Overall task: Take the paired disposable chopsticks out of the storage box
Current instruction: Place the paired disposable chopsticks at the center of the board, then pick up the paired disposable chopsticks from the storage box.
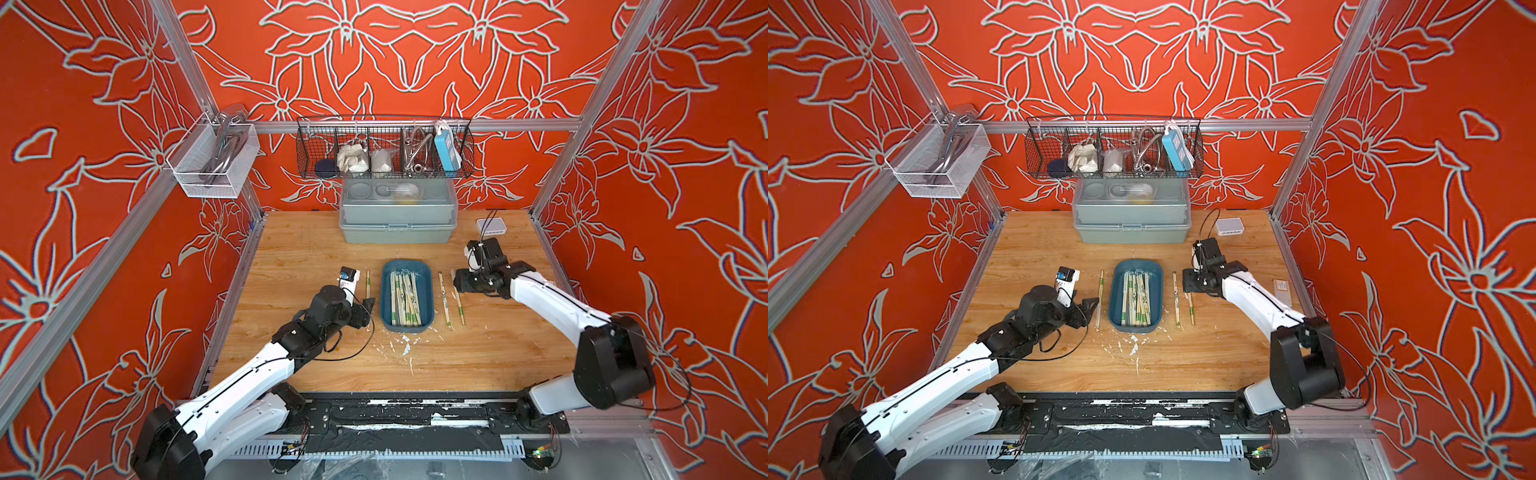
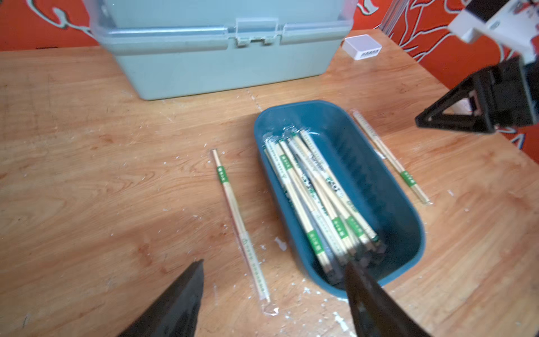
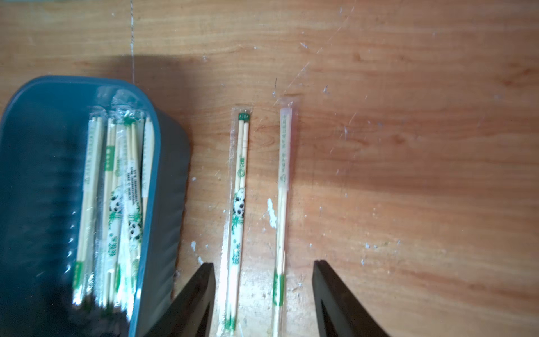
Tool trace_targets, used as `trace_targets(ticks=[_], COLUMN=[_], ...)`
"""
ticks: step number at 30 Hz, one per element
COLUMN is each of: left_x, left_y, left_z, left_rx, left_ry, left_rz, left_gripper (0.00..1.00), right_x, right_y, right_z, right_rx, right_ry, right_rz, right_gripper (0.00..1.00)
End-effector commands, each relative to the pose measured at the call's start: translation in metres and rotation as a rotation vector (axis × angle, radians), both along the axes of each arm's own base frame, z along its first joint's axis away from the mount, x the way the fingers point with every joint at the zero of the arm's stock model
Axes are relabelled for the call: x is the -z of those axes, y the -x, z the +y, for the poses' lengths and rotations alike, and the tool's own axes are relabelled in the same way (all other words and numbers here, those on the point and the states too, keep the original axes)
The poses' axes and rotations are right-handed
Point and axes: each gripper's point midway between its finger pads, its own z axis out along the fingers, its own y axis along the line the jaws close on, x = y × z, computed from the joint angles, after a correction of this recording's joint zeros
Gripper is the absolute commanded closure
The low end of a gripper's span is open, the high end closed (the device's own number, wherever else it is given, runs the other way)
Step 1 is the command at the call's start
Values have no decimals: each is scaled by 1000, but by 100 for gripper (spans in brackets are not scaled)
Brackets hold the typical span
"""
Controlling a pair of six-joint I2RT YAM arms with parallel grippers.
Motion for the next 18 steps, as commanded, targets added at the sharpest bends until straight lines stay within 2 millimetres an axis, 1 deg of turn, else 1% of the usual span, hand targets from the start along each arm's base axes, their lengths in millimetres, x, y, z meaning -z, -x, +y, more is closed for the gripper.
trace_targets(ticks=[1, 3, 6, 9, 13, 16, 18], left_x=[12, 12, 12, 23, 38, 51, 58], left_y=[-5, -10, -19, -26, -36, -43, -49], left_z=[-1, -14, -29, -52, -79, -95, -106], left_rx=[-60, -61, -86, -71, -59, -58, -50], left_ry=[-47, -19, -21, -60, -123, -112, -105], left_rz=[141, 209, 288, 386, 453, 493, 519], left_gripper=[32, 34, 40, 42, 43, 48, 56], right_x=[-8, -14, -24, -27, -38, -40, -40], right_y=[4, 12, 22, 29, 36, 39, 40], right_z=[12, 14, 14, 5, -3, -13, -15], right_rx=[-48, -53, -87, -65, -30, 18, 26], right_ry=[-75, -109, -122, -114, -130, -121, -123], right_rz=[-129, -199, -325, -441, -524, -555, -560], right_gripper=[40, 40, 40, 38, 37, 37, 37])
